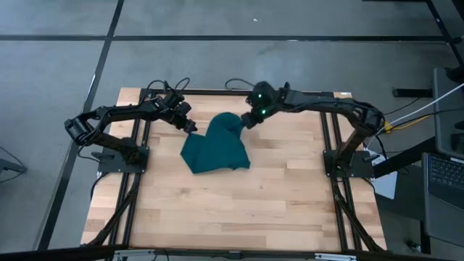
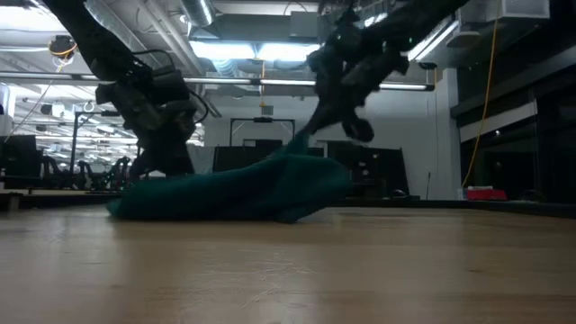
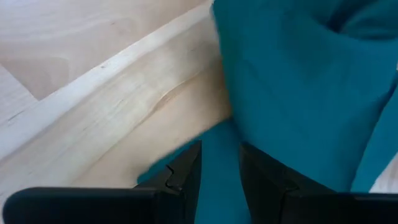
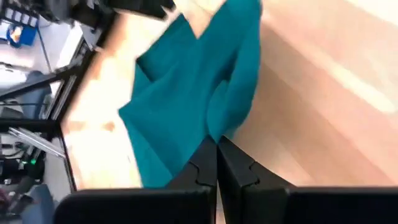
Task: Fold microfiber towels
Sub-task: Fold the dark green napkin
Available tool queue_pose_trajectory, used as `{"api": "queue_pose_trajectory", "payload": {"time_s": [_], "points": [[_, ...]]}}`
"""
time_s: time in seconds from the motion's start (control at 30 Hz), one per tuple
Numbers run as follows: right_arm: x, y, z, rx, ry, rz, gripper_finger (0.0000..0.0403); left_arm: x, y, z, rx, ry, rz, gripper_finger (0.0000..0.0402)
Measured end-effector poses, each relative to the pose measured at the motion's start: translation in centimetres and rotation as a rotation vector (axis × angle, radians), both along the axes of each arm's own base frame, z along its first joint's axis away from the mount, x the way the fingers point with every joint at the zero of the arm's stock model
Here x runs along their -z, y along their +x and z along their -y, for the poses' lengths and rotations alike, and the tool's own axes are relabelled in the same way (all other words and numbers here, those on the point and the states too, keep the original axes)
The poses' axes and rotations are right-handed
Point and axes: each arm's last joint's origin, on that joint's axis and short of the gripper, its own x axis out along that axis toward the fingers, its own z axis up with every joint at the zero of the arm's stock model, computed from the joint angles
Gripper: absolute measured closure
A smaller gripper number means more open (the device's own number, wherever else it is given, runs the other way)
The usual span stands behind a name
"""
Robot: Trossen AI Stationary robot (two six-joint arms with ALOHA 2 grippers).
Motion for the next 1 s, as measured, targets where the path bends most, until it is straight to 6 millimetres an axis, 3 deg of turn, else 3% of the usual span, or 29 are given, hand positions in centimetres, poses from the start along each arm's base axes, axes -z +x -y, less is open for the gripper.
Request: {"api": "queue_pose_trajectory", "payload": {"time_s": [0.23,0.5,0.77,1.0], "points": [[-3.3,-0.6,-0.9,-0.078,-0.018,-0.039,0.0403,-0.4,0.3,-0.6,-0.039,0.033,0.058,0.0299],[-6.7,0.2,-2.8,-0.196,0.011,0.045,0.0403,-1.7,0.1,-2.7,-0.155,0.107,0.201,0.0299],[-6.0,0.7,-7.9,-0.414,0.077,-0.030,0.0403,-2.2,-0.7,-3.9,-0.194,0.124,0.272,0.0299],[-6.1,1.1,-13.7,-0.650,0.107,0.002,0.0403,-2.2,-1.2,-4.3,-0.213,0.126,0.273,0.0299]]}}
